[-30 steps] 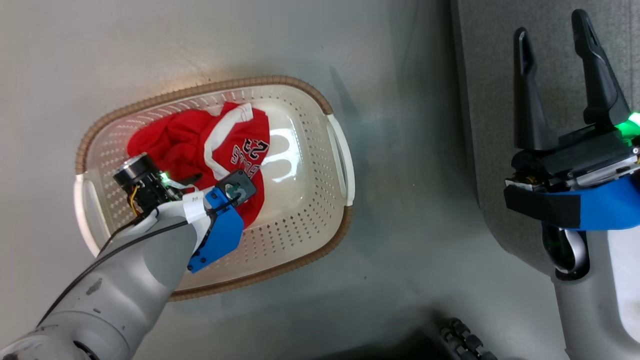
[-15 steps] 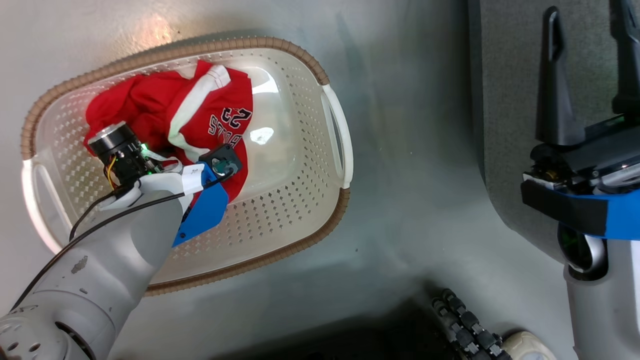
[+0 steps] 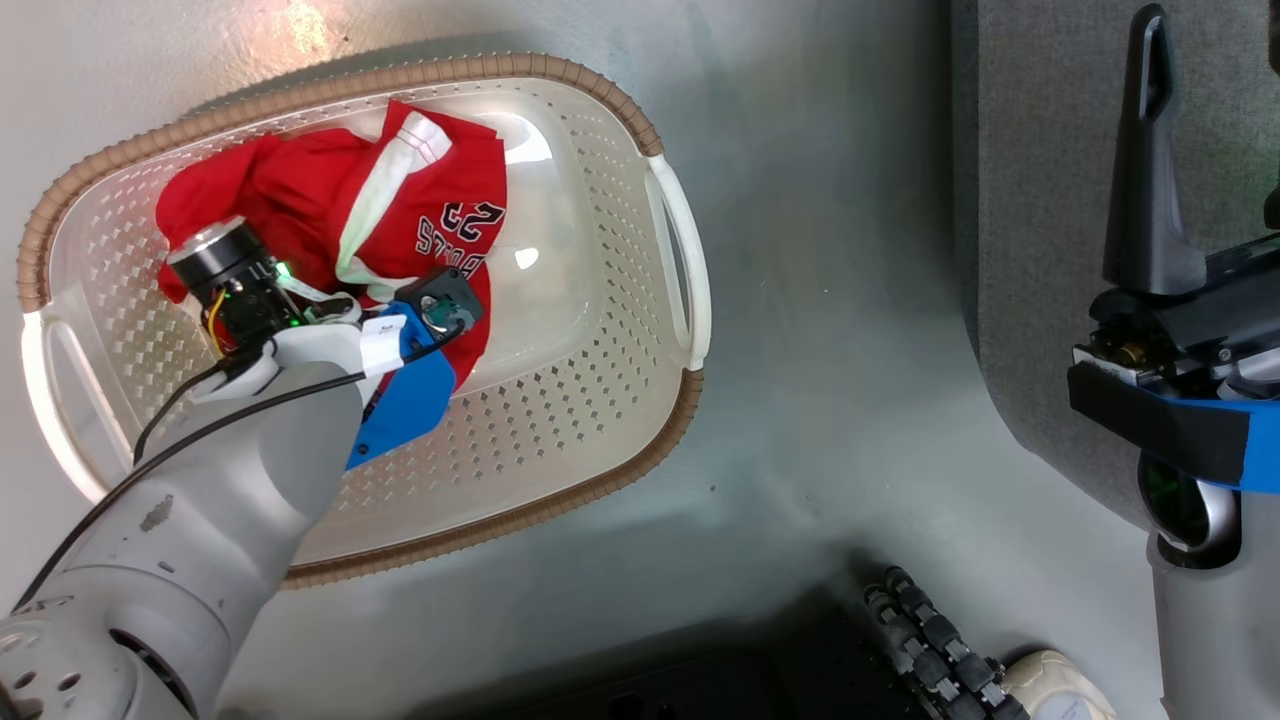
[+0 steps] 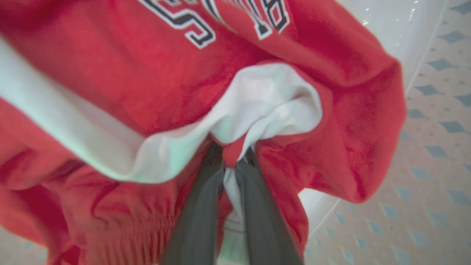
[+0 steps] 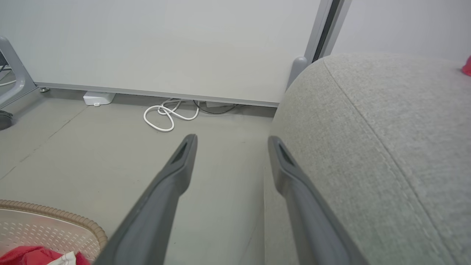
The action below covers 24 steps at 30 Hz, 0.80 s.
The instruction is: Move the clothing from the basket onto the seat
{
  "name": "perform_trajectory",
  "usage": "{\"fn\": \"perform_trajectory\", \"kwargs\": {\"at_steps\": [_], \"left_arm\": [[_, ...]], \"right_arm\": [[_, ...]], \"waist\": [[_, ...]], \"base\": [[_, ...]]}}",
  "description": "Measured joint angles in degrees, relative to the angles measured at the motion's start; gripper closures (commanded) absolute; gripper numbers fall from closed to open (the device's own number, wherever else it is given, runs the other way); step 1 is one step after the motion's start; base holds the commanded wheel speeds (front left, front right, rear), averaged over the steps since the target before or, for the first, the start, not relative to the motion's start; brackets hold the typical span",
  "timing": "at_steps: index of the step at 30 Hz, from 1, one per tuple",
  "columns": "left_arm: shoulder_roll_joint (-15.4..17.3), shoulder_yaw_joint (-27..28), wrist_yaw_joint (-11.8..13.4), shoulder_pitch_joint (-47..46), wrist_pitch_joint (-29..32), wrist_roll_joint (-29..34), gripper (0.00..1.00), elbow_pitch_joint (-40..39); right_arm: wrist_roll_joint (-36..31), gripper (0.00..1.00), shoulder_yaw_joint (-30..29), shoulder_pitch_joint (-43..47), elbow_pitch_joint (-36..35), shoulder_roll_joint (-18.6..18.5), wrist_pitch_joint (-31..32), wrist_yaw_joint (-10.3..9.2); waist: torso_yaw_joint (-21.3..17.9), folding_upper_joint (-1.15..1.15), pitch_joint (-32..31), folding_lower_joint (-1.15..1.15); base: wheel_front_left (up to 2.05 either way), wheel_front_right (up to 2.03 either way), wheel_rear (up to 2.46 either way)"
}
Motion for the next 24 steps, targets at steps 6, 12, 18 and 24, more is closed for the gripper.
{"fn": "perform_trajectory", "kwargs": {"at_steps": [6,12,18,24], "left_arm": [[-1.4,0.0,-0.1,-0.1,-2.2,-0.2,1.00,-0.1],[-2.4,0.0,-0.1,0.0,-6.4,-1.2,1.00,-0.7],[-4.3,0.0,-0.1,0.9,-11.0,-3.5,1.00,-1.2],[-6.4,0.0,-0.1,2.5,-15.6,-6.9,1.00,-1.0]], "right_arm": [[-0.2,0.00,-0.2,0.0,0.1,-0.1,0.0,0.01],[-0.2,0.00,-0.6,-0.3,0.9,-0.2,0.0,0.01],[-0.2,0.00,-1.1,-0.2,2.3,-0.5,0.0,0.01],[-0.5,0.00,-1.6,1.0,4.6,-0.6,0.0,0.00]], "waist": [[0.7,0.00,-0.9,0.00],[1.7,0.00,-3.6,0.00],[3.1,0.00,-7.9,0.00],[4.6,0.00,-13.3,0.00]], "base": [[0.00,0.00,0.00],[0.00,0.00,0.00],[0.00,0.00,0.00],[0.00,0.00,0.00]]}}
